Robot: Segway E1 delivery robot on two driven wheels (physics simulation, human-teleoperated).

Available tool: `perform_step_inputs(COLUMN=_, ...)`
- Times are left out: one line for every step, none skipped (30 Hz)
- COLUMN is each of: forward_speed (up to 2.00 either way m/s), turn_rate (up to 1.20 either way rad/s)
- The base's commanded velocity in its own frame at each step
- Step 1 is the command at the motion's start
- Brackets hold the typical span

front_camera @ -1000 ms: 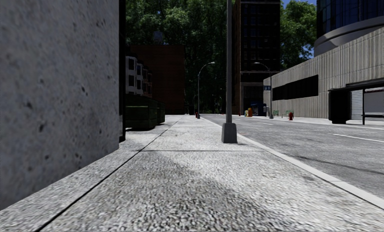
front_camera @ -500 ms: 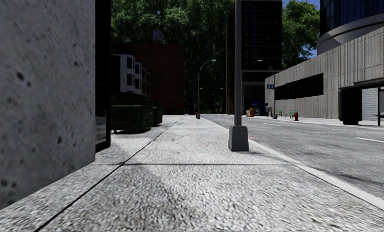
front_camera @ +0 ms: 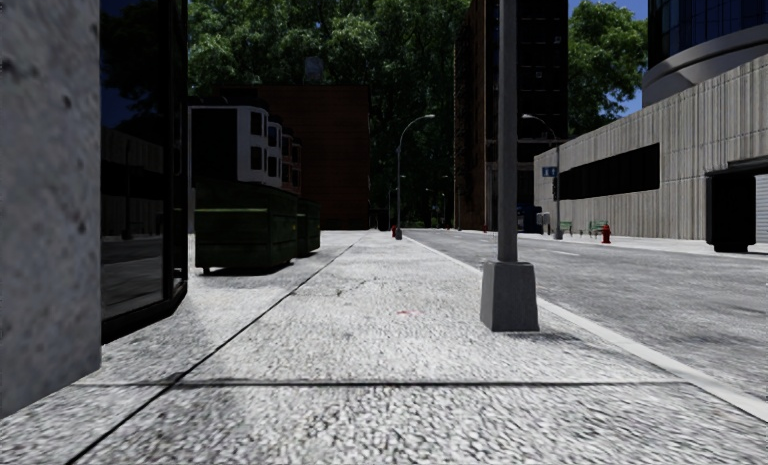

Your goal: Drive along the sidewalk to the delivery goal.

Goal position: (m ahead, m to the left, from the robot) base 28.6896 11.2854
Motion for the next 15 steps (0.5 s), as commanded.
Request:
perform_step_inputs(forward_speed=2.00, turn_rate=0.00)
perform_step_inputs(forward_speed=2.00, turn_rate=0.00)
perform_step_inputs(forward_speed=2.00, turn_rate=0.00)
perform_step_inputs(forward_speed=2.00, turn_rate=0.00)
perform_step_inputs(forward_speed=2.00, turn_rate=0.00)
perform_step_inputs(forward_speed=2.00, turn_rate=0.00)
perform_step_inputs(forward_speed=2.00, turn_rate=0.00)
perform_step_inputs(forward_speed=2.00, turn_rate=0.00)
perform_step_inputs(forward_speed=2.00, turn_rate=0.00)
perform_step_inputs(forward_speed=2.00, turn_rate=0.00)
perform_step_inputs(forward_speed=2.00, turn_rate=0.00)
perform_step_inputs(forward_speed=2.00, turn_rate=0.00)
perform_step_inputs(forward_speed=2.00, turn_rate=0.00)
perform_step_inputs(forward_speed=2.00, turn_rate=0.00)
perform_step_inputs(forward_speed=2.00, turn_rate=0.00)
